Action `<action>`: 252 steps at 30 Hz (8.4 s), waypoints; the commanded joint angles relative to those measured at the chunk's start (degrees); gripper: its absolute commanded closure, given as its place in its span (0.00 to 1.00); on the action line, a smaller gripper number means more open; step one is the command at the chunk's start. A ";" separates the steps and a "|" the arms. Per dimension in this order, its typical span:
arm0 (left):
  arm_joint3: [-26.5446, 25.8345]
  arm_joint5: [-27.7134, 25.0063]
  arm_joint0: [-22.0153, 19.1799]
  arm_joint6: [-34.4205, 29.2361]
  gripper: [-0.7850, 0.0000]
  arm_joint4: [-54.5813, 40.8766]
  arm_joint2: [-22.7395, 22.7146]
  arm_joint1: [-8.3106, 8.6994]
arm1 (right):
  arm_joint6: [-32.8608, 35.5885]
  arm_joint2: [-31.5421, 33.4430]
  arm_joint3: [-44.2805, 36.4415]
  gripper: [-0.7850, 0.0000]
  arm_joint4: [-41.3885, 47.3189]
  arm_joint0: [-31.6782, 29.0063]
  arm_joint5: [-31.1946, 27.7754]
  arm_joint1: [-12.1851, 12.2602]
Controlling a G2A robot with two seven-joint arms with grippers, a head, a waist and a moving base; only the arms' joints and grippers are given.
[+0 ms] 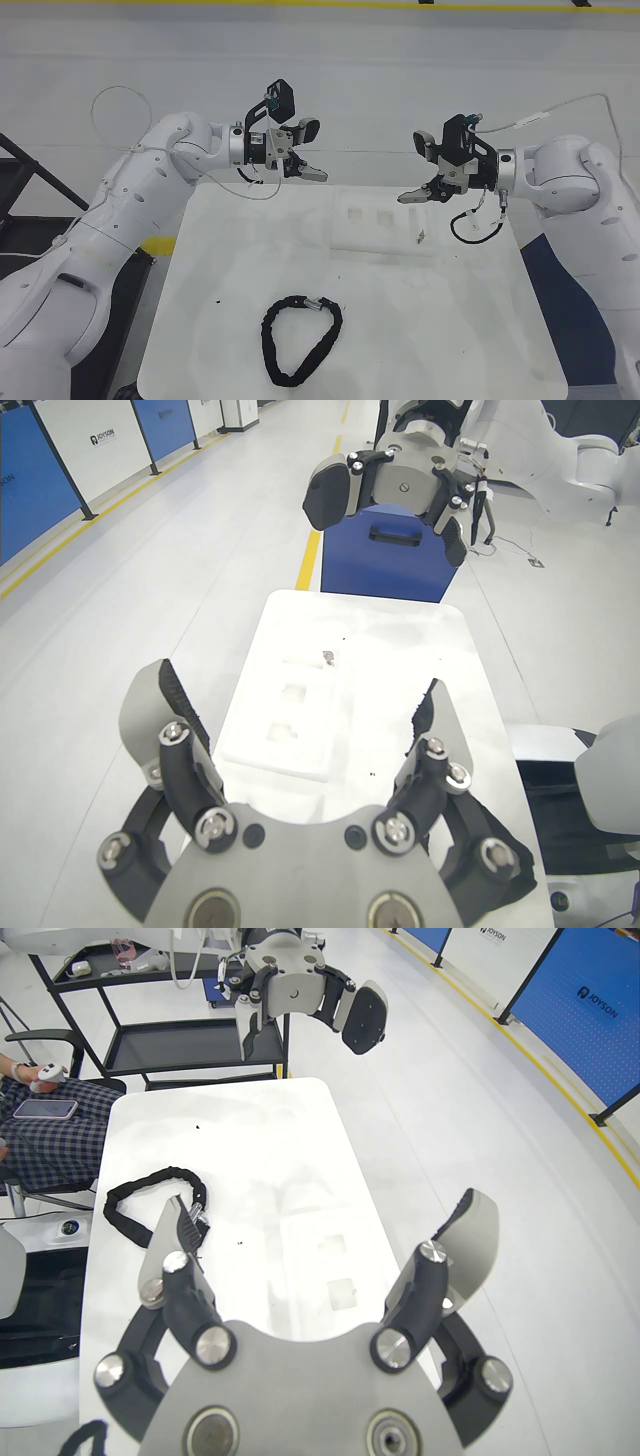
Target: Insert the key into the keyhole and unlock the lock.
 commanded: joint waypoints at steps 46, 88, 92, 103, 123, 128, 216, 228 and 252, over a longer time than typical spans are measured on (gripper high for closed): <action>0.00 0.00 0.00 0.00 0.00 0.00 0.00 0.00 | 9.44 -9.08 17.82 0.00 3.83 -2.24 36.97 -3.76; 0.00 0.00 0.00 0.00 0.00 0.00 0.00 0.00 | 24.31 -16.99 25.62 0.00 5.20 2.11 53.38 -8.80; 0.00 0.00 0.00 0.00 0.00 0.00 0.00 0.00 | 24.29 -18.59 27.86 0.00 5.15 2.98 52.77 -9.95; 0.00 0.00 0.00 0.00 0.00 0.00 0.00 0.00 | 23.94 -21.06 33.26 0.30 4.08 5.25 55.44 -12.45; 0.00 0.00 0.00 0.00 0.00 0.00 0.00 0.00 | 23.73 -22.70 38.34 0.65 1.75 6.45 58.89 -15.19; 0.00 0.00 0.00 0.00 0.00 0.00 0.00 0.00 | 23.31 -22.91 39.87 0.68 1.61 6.67 58.93 -15.89; 0.00 0.00 0.00 0.00 0.00 0.00 0.00 0.00 | 24.63 24.71 -27.91 1.00 21.78 -29.02 52.62 -3.17; -1.25 0.59 1.37 0.23 0.00 1.32 -1.44 0.54 | 24.63 24.71 -27.91 1.00 21.78 -29.02 52.62 -3.17; -9.90 0.00 13.78 12.44 0.00 18.26 2.36 5.73 | 24.63 24.71 -27.91 1.00 21.78 -29.02 52.62 -3.17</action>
